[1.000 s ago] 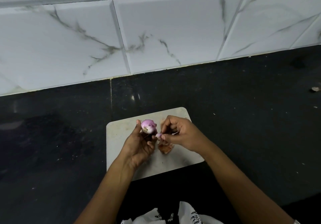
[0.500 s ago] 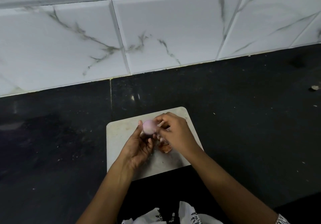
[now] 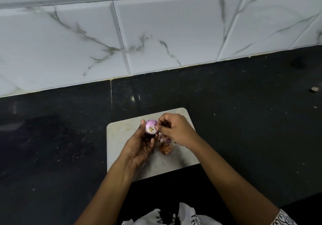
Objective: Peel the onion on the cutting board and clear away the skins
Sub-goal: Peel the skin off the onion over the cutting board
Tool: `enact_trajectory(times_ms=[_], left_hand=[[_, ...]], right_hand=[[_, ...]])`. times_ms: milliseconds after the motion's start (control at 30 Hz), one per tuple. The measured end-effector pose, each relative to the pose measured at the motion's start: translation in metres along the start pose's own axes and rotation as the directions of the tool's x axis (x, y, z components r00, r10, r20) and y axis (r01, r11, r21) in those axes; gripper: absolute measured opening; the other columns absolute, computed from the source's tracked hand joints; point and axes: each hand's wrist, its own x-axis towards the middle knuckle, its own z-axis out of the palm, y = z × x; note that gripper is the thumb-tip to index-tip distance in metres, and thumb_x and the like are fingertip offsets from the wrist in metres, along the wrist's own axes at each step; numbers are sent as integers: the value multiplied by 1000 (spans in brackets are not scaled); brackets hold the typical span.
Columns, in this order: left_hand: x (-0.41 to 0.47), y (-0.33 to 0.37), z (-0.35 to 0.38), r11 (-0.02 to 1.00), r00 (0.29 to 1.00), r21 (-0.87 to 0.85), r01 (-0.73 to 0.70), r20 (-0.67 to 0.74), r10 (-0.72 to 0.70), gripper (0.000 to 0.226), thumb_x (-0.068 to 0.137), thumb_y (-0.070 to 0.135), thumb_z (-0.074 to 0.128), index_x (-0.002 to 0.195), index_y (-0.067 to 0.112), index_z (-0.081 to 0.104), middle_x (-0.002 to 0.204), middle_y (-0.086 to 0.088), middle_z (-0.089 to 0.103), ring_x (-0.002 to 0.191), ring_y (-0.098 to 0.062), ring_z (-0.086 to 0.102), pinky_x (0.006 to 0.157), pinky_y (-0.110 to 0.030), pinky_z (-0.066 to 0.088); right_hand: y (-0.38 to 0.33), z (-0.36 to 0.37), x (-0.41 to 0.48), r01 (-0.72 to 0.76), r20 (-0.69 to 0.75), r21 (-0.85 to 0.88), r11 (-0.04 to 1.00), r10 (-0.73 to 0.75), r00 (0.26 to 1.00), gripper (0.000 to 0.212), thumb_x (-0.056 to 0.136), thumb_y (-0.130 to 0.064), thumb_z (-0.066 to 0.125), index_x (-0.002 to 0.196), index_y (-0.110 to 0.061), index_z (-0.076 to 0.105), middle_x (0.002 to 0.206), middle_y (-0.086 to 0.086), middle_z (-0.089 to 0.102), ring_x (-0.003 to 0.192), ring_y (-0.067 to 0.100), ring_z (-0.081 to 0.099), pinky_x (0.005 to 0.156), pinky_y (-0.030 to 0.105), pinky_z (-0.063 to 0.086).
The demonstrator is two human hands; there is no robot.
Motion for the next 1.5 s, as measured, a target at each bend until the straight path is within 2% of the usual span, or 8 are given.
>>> enact_trajectory(times_ms=[133, 400, 600, 800, 1100, 1233, 1333, 1500], left_hand=[[3, 0, 0, 999, 1000, -35, 18, -9, -18, 50, 87, 45, 58, 106, -1, 64, 83, -14, 65, 45, -11, 62, 43, -15, 52], [4, -6, 0, 994, 995, -50, 93, -13, -94, 51, 86, 48, 57, 101, 0, 66, 68, -11, 69, 47, -12, 63, 45, -16, 53], [1, -2, -1, 996, 997, -58, 71, -6, -71, 47, 82, 43, 63, 98, -1, 68, 75, -14, 72, 50, -13, 65, 46, -18, 54], [-1, 0, 1, 995, 996, -55, 82, -35, -84, 48, 79, 43, 68, 98, 0, 67, 74, -14, 72, 56, -18, 70, 45, -20, 53], [6, 2, -7, 980, 993, -185, 73, -75, -88, 46, 78, 41, 70, 89, -3, 66, 67, -14, 69, 46, -14, 64, 45, -16, 53], [2, 11, -8, 977, 995, -195, 87, -39, -96, 47, 80, 39, 68, 76, -8, 70, 67, -16, 71, 44, -13, 64, 38, -16, 50], [-2, 13, -9, 977, 994, -188, 98, -24, -104, 48, 79, 39, 69, 75, -9, 71, 68, -16, 71, 45, -14, 65, 37, -17, 50], [-2, 10, -7, 975, 990, -175, 137, 12, -137, 46, 82, 38, 65, 96, -6, 65, 72, -18, 71, 48, -18, 66, 38, -19, 51]], right_hand=[[7, 8, -11, 153, -32, -18, 988, -153, 988, 9, 82, -18, 67, 81, -23, 60, 74, -9, 63, 70, 13, 64, 71, 39, 56], [10, 7, -16, 333, -155, -117, 935, -349, 924, 11, 75, -9, 69, 79, -12, 59, 83, -7, 53, 73, 1, 55, 66, 17, 46], [9, 10, -17, 320, -149, -219, 922, -356, 923, 52, 74, -21, 77, 122, -22, 54, 114, -3, 61, 93, 7, 60, 79, 22, 53], [9, 20, -13, 419, -231, -463, 781, -563, 794, 17, 86, -17, 56, 94, -12, 69, 79, 7, 62, 68, 21, 61, 57, 36, 54], [11, 30, -16, 412, -195, -286, 865, -474, 859, 13, 90, -18, 52, 94, -12, 63, 92, 3, 62, 83, 18, 60, 74, 31, 49], [23, 21, -21, 293, -347, -115, 949, -314, 884, 8, 86, -8, 61, 92, -11, 66, 91, -2, 64, 85, 7, 60, 75, 21, 50], [26, 11, -22, 251, -369, -192, 949, -307, 877, 15, 86, -7, 62, 98, -13, 69, 96, -1, 68, 88, 8, 63, 79, 21, 52], [26, 6, -17, 114, -87, -544, 831, -191, 978, 25, 90, -15, 56, 110, -23, 68, 114, -2, 67, 103, 16, 60, 86, 24, 43]])
